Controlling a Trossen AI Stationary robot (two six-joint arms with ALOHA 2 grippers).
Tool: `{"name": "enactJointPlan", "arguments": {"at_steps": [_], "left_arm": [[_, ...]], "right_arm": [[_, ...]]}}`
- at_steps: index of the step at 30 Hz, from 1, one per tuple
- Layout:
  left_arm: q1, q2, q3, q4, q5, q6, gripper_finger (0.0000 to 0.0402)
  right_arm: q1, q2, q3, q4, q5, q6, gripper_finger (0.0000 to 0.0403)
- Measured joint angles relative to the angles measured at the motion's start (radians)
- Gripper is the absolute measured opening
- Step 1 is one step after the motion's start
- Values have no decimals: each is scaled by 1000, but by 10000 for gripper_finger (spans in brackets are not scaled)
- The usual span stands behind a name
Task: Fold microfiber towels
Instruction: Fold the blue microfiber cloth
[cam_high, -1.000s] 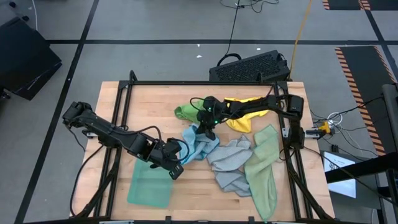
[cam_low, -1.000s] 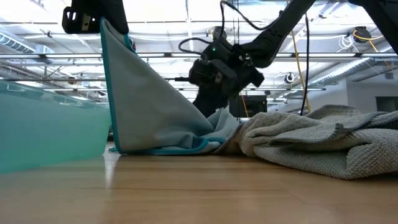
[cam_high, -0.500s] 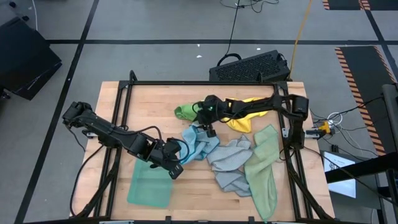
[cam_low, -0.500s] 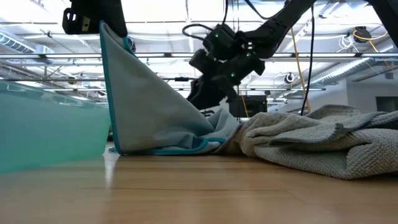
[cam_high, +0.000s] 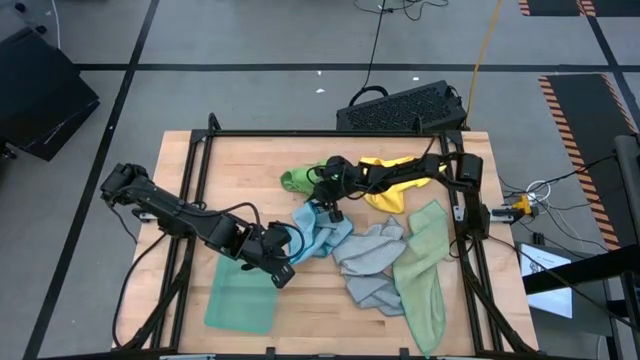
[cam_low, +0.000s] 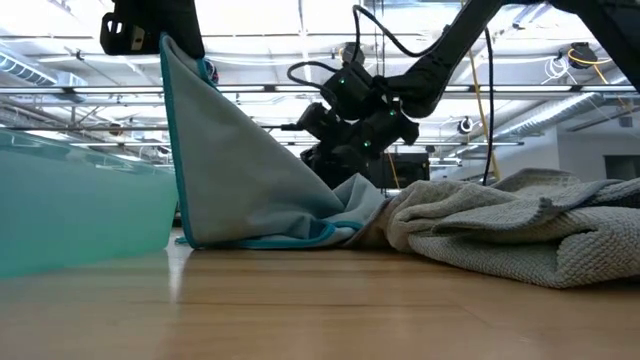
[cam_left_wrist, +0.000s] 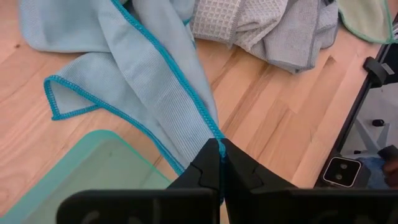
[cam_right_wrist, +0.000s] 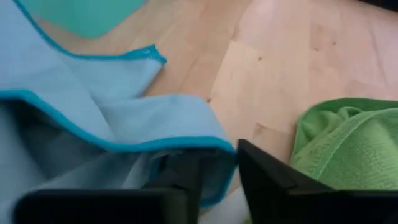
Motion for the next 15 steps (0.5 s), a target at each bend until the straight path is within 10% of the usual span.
{"name": "enactJointPlan", "arguments": {"at_steps": [3,15], "left_arm": [[1,0,0,-1,0,-5,3],[25,-24,42,36,-111,18,3]], "right_arm": [[1,-21,0,-55,3,56,13],[2,-473,1,-619,1,319,3]]}}
